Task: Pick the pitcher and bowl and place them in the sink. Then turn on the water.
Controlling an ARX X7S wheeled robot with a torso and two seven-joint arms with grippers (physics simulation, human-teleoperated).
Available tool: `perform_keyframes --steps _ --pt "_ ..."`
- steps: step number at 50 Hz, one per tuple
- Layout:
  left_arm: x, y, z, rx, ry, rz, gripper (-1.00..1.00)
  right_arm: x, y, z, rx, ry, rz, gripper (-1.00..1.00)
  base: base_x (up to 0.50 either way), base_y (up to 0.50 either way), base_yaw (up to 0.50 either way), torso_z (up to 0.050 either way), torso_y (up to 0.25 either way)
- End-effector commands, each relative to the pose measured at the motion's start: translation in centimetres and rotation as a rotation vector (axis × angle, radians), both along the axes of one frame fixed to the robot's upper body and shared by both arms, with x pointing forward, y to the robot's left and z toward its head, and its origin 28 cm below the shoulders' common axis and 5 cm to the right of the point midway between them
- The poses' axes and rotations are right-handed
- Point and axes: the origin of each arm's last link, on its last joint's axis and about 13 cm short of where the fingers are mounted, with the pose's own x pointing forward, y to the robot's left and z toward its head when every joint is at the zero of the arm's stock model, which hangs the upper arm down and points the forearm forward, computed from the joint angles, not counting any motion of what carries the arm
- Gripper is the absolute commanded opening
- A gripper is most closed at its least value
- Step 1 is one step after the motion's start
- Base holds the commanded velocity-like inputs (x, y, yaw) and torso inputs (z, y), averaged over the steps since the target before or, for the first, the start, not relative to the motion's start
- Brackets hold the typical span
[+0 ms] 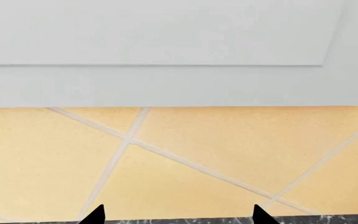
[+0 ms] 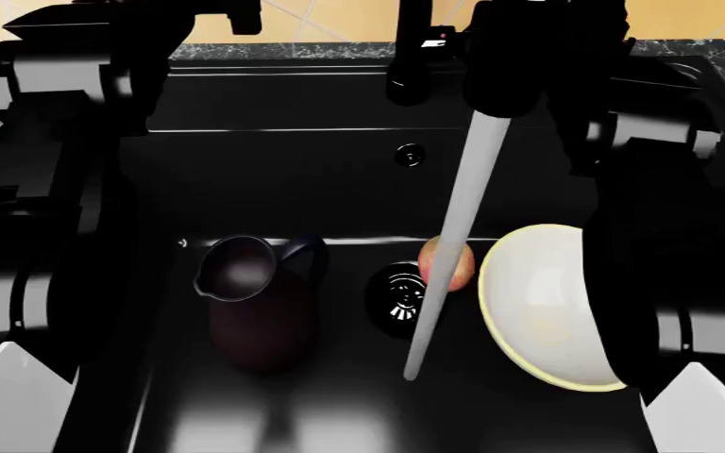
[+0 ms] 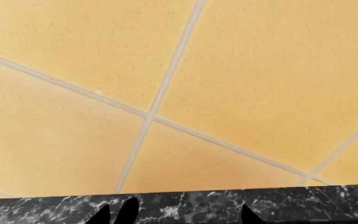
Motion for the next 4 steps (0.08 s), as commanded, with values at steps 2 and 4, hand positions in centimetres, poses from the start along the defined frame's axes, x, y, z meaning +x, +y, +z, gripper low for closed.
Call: perform_keyframes --steps 2,4 --pt "-0.01 0.12 0.05 -0.006 -0.003 0.005 1.0 -0.32 -2.36 0.63 -0.11 0.005 -0.132 1.0 0.0 0.0 0.0 0.0 0.0" --pt "-0.03 0.2 0.18 -0.012 -0.009 0.007 1.0 -0.36 -2.35 1.12 -0.123 -0.005 -0.125 1.0 0.0 0.0 0.0 0.0 0.0"
